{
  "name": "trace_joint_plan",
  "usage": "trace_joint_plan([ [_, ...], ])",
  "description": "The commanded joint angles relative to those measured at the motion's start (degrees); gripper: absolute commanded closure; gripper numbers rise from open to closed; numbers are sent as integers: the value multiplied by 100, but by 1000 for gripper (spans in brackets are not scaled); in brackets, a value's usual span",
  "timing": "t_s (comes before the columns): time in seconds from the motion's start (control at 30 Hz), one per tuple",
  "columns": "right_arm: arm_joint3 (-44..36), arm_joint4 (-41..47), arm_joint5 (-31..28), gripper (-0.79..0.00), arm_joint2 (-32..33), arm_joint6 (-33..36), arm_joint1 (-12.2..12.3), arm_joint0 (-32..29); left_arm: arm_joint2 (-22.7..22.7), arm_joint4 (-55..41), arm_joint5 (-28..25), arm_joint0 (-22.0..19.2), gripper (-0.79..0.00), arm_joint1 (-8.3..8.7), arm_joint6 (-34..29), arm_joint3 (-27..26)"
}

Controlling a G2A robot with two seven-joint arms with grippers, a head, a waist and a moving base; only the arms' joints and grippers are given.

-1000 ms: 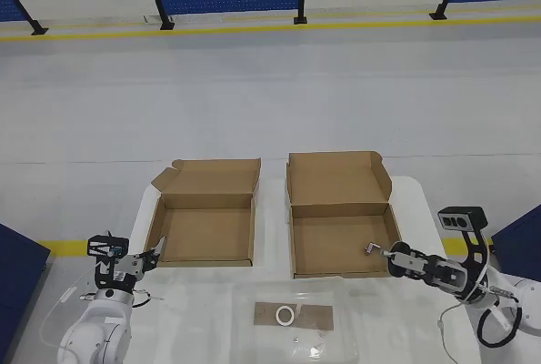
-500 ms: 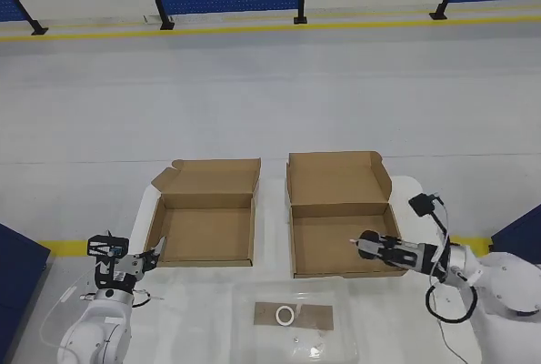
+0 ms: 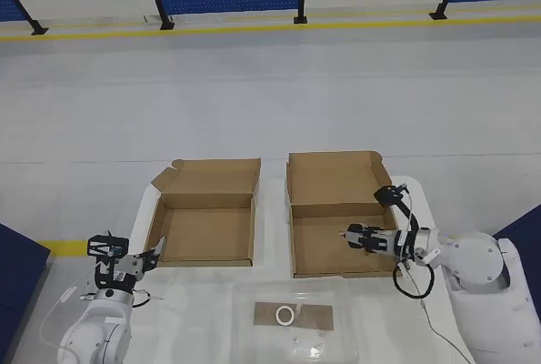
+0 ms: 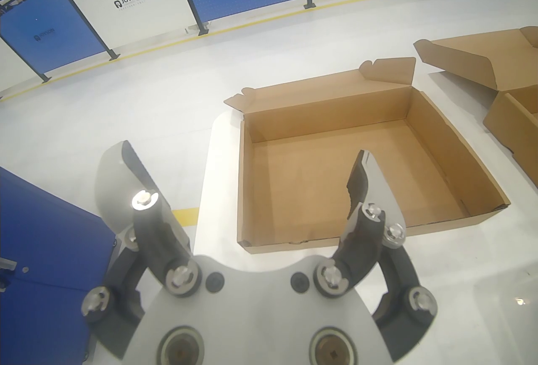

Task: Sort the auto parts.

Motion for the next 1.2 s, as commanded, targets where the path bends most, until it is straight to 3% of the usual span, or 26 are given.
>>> trace_joint_plan([
  [0.0,0,-1,0,0,0,0,0,0,0,0,0,0,-785,0,0,0],
  [0.1,-3,-53,11,0,-1,-36,2,-6,0,0,0,0,-785,0,0,0],
  [0.3,-251,-2593,1025,0,-633,-454,50,186,0,0,0,0,-785,0,0,0],
  [0.5,663,-3825,1700,0,-1726,-165,-32,1173,0,0,0,0,-785,0,0,0],
  [0.7,2158,-4029,1900,0,-2598,-57,-209,2217,0,0,0,0,-785,0,0,0],
  [0.9,3204,-3870,1960,0,-3138,-215,-388,2762,0,0,0,0,-785,0,0,0],
  [1.17,3417,-3825,1959,0,-3243,-302,-431,2846,0,0,0,0,-785,0,0,0],
])
